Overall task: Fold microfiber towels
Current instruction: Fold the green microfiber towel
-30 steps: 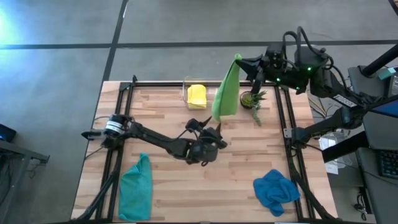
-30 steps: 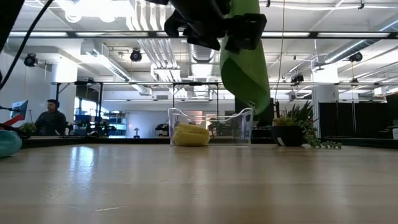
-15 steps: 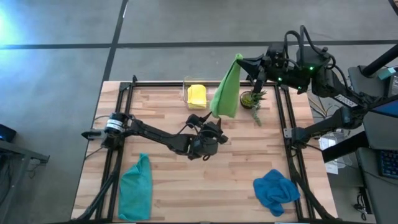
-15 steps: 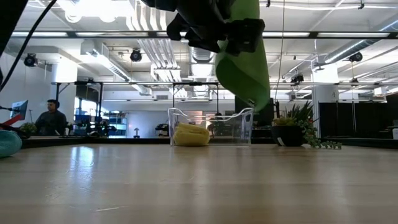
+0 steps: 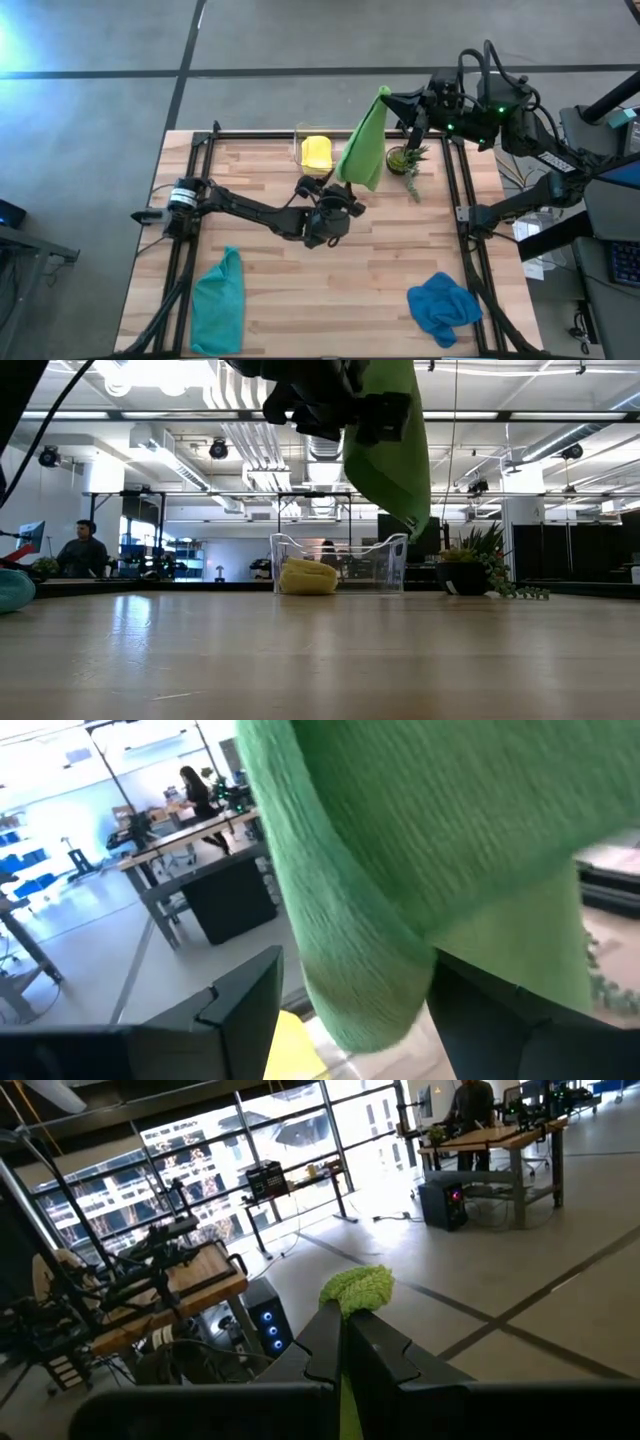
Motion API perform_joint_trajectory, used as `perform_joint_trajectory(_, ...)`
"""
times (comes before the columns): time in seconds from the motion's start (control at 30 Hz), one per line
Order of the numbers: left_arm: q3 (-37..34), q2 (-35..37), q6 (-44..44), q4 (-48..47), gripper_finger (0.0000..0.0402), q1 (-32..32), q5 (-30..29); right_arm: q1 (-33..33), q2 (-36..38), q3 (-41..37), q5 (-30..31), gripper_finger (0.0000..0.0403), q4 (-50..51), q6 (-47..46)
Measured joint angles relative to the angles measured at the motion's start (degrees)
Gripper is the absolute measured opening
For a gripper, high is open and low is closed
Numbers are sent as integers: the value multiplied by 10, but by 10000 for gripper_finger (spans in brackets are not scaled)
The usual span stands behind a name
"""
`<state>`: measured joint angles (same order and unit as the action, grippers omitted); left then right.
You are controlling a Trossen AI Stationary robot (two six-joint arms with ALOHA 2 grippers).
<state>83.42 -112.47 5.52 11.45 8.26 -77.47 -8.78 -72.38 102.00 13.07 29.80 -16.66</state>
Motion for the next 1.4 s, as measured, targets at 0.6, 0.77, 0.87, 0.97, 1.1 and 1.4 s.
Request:
perform_joint_trajectory(0.6, -4, 123, -38, -223, 14, 14, -26, 0, 9, 0, 0, 9, 10, 25)
perform_joint_trajectory(0.77, -4, 183, 65, -416, 19, 48, -24, 0, 18, 0, 0, 9, 83, 53)
perform_joint_trajectory(0.87, -4, 231, 146, -523, 19, 67, -3, 0, 22, 0, 0, 9, 140, 63)
perform_joint_trajectory(0.97, -4, 277, 164, -564, 19, 72, 76, 0, 21, -1, -11, 9, 163, 72)
perform_joint_trajectory(1.1, -5, 320, 118, -556, 19, 71, 218, 0, 12, -7, -30, 9, 149, 73)
perform_joint_trajectory(1.4, -6, 379, 41, -558, 11, 69, 453, 1, -25, -8, -95, 9, 123, 62)
